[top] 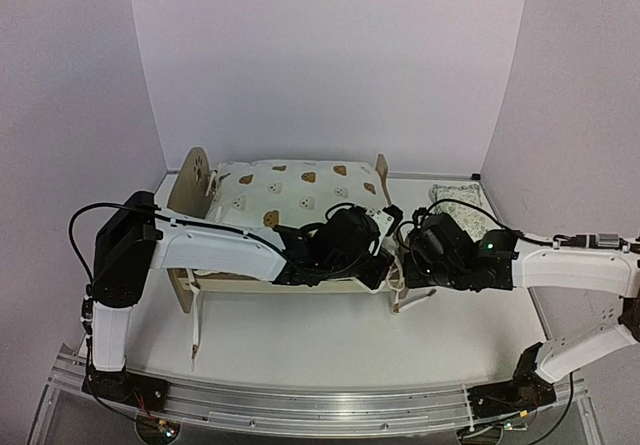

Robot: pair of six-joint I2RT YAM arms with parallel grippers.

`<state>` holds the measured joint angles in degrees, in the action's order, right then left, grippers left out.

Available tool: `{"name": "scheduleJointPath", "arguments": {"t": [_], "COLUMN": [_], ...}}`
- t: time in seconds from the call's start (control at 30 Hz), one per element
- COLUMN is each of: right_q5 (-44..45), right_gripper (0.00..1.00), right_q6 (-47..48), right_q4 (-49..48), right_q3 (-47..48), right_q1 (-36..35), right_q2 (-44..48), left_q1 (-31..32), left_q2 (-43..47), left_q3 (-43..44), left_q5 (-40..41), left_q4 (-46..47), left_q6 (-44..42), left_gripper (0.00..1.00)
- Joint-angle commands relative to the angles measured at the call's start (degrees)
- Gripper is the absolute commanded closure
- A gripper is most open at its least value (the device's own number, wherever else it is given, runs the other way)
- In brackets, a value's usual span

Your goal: Set up the pet bed

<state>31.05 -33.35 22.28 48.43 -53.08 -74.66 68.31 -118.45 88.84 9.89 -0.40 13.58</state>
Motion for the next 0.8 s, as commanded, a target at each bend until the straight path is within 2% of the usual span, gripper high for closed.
{"name": "scheduleJointPath", "arguments": {"t": [0.0, 0.2, 0.37, 0.53, 0.6, 0.77], "right_q5": [-0.82, -1.75, -1.43, -1.49, -2.05, -2.49], "right_gripper": [1.00, 1.00, 1.00, 1.00, 1.00, 1.00], "right_q6": [1.89, 1.41, 1.16, 1.19, 1.35, 1.63], "right_q4": [-5.72, -5.67, -5.80, -6.36, -6.37, -6.37], "right_q3": [1.76, 2.01, 1.90, 1.92, 2.26, 3.23], "right_q1": [-0.98, -1.00, -1.02, -1.04, -0.99, -1.04], "right_q2": [3.97, 3.09, 2.40, 2.22, 2.38, 3.34], "left_q1": [-0.22, -0.23, -0.23, -0.21, -0.20, -0.24], "left_q2": [2.46, 3.65, 3.24, 3.23, 3.25, 8.33], "left_q3": [1.70, 0.17, 0.36, -1.02, -1.59, -8.07], "left_q5": [6.65, 8.43, 8.11, 6.43, 5.20, 0.59], "left_q4": [5.01, 9.03, 7.09, 8.64, 8.44, 12.71], "left_q6": [0.46, 1.94, 12.03, 17.80, 17.57, 16.50], "left_gripper": [1.00, 0.99, 0.87, 0.83, 0.78, 0.57]}}
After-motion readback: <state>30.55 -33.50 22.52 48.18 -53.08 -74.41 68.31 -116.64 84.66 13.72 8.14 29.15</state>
